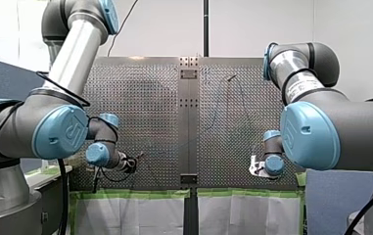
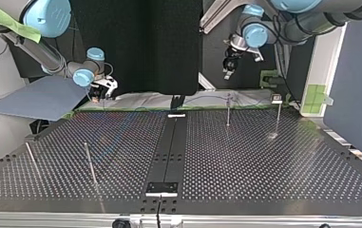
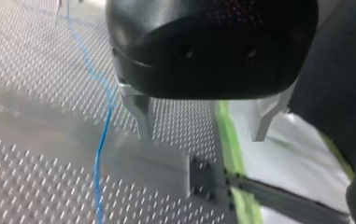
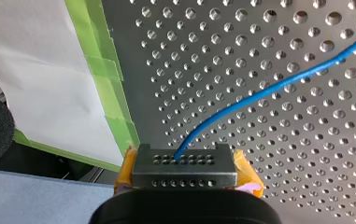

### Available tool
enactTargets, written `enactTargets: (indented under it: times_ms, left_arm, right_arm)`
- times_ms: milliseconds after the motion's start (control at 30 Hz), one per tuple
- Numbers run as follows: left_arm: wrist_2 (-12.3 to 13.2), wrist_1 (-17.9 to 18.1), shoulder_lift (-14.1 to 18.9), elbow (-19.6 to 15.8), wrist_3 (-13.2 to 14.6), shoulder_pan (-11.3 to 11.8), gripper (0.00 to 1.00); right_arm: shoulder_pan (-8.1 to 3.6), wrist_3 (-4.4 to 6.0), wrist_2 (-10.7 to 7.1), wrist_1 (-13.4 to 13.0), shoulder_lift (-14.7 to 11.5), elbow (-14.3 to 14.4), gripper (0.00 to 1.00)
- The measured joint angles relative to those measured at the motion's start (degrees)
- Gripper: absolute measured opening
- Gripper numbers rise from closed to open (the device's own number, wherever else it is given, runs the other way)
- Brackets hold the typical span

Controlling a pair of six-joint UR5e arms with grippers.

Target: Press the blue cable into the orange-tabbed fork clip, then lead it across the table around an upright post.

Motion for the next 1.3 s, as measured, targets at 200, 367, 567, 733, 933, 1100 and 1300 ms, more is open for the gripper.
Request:
enactTargets:
  times_ms: [200,367,567,733,933,1100,1300]
  left_arm:
    - [-1.2,3.0,0.0,-3.0,-1.6,-2.8,0.98]
    - [-3.6,5.5,0.0,-5.5,-4.1,-5.3,0.98]
    - [-6.5,8.4,0.0,-8.4,-7.0,-8.2,0.98]
    - [-9.0,11.0,0.1,-10.7,-9.5,-10.8,0.98]
    - [-11.9,13.8,0.0,-9.4,-12.4,-13.7,0.98]
    - [-14.4,16.3,0.0,-7.0,-14.8,-16.1,0.98]
    - [-17.4,19.3,0.0,-4.0,-17.9,-19.1,0.98]
  right_arm:
    - [0.07,0.0,-0.01,0.0,0.0,0.0,0.0]
    - [0.08,-0.03,0.0,0.0,0.0,0.0,0.0]
    - [0.13,-0.08,0.0,0.0,0.0,0.0,0.0]
    - [0.16,-0.14,0.0,-0.1,0.0,0.0,0.0]
    - [0.23,-0.17,0.0,-0.1,0.0,0.0,0.0]
    - [0.25,-0.18,0.0,-0.1,0.0,0.0,0.0]
    - [0.32,-0.18,0.0,0.0,0.0,0.0,0.0]
